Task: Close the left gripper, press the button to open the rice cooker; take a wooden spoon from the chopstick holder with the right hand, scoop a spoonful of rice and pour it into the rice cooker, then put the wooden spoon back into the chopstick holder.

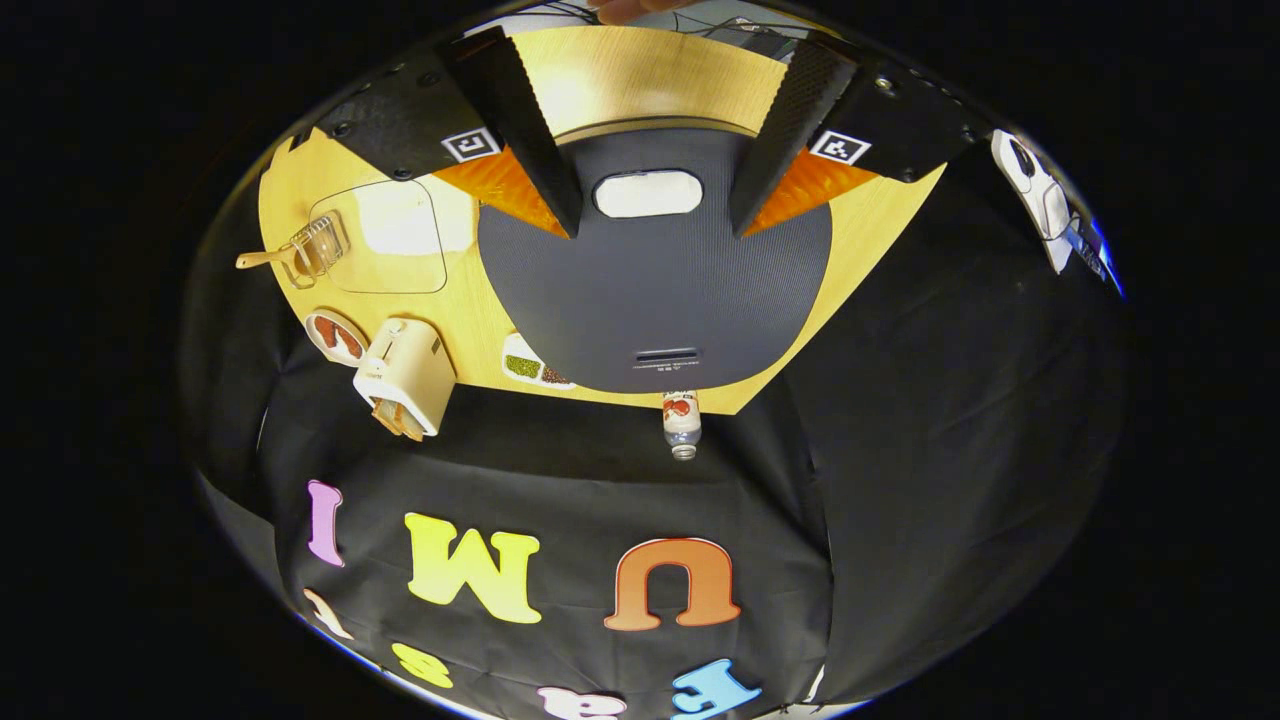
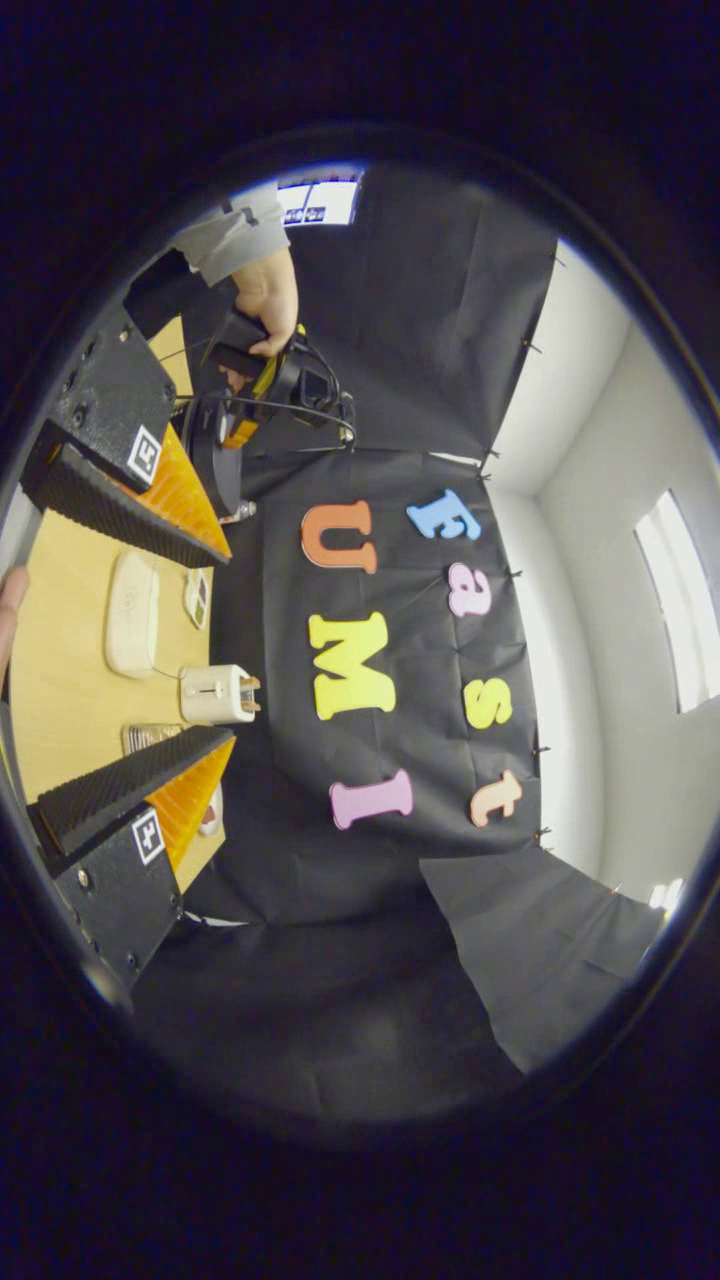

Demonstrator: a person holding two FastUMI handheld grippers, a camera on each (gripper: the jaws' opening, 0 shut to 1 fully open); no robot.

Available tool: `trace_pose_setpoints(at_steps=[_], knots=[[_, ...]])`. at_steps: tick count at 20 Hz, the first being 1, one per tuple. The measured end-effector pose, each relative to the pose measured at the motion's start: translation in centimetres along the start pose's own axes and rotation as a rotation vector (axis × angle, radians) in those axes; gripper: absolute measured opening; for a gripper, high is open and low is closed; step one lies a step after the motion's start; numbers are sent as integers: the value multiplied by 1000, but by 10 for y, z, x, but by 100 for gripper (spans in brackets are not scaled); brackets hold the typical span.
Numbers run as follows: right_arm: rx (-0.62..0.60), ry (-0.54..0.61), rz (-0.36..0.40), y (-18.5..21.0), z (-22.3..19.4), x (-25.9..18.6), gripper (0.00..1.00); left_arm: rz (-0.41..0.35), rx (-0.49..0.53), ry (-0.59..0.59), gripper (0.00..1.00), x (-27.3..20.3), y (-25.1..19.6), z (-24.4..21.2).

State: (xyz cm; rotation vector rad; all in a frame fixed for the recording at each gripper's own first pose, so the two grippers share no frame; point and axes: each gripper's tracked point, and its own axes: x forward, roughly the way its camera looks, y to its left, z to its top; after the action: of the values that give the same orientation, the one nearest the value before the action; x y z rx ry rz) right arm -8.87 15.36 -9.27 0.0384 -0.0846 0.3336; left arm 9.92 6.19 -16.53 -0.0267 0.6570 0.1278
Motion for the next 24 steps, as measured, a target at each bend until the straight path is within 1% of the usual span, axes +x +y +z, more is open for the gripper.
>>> trace_pose_setpoints(at_steps=[1, 2, 3, 4, 5, 6, 8, 9, 10, 13, 14, 15, 17, 18, 19, 23, 24], knots=[[2, 1, 4, 0, -1, -1, 98, 1, -4, -24, 100, -1, 0, 1], [4, 1, 5, 0, -1, -1, 98, 0, -5, -60, 97, -3, 2, 2], [5, 0, 5, 0, 0, -2, 100, -2, 13, -98, 98, -3, 1, 3], [5, -2, 7, 1, 0, -2, 100, -6, 24, -143, 97, -1, 1, 1], [7, -7, 15, 4, 1, -3, 98, -8, 15, -178, 97, 2, 2, 3], [12, -13, 23, 7, 2, -3, 100, -11, 8, -221, 97, 2, 2, 4], [20, -11, 29, 9, -1, -1, 100, -14, 14, -298, 98, 4, 2, 6], [20, -6, 31, 10, -2, -1, 100, -11, 15, -335, 98, 4, 2, 7], [18, -3, 32, 11, -3, 0, 98, -1, 15, -375, 98, 7, 4, 7], [20, 3, 26, 9, -6, 2, 100, 36, 20, -477, 97, 9, 5, 9], [28, 5, 24, 8, -7, 3, 98, 38, 6, -498, 98, 10, 5, 10], [38, 5, 25, 8, -8, 4, 100, 36, -3, -516, 98, 9, 4, 8], [45, 18, 27, 8, -13, 5, 100, 34, -15, -530, 98, 13, 4, 4], [48, 21, 28, 7, -13, 6, 100, 34, -22, -549, 100, 12, 3, 0], [49, 22, 28, 6, -13, 6, 100, 38, -13, -569, 97, 13, 5, 4], [40, 15, 24, 6, -10, 6, 100, 33, -5, -569, 97, 2, 5, -1], [38, 13, 19, 4, -10, 6, 100, 40, -3, -563, 86, -3, 5, -5]])
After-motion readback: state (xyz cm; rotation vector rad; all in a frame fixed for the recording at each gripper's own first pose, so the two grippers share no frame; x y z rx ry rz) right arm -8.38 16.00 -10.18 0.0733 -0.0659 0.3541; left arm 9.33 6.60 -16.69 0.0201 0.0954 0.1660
